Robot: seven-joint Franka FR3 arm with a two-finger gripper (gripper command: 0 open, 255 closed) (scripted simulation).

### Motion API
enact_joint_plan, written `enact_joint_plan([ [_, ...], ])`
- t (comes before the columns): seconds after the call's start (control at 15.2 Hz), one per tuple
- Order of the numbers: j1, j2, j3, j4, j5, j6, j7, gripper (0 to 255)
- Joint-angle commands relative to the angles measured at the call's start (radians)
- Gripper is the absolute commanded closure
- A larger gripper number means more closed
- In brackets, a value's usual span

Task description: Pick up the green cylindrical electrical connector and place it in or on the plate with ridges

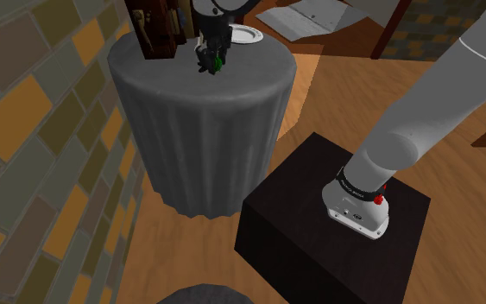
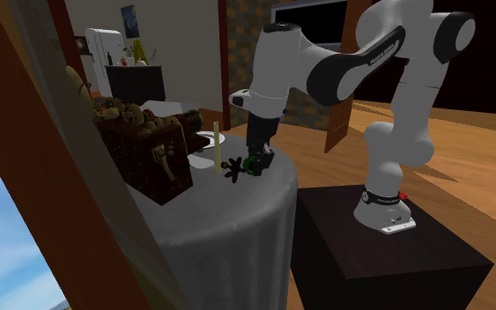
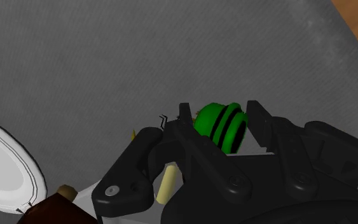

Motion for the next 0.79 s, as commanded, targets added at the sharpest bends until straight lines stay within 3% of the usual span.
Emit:
enact_joint_plan([
  [0.0, 0.001, -0.008, 0.0, 0.019, 0.005, -0.027, -0.006, 255],
  [0.73, 0.001, -0.025, -0.002, 0.147, 0.02, -0.167, -0.04, 255],
])
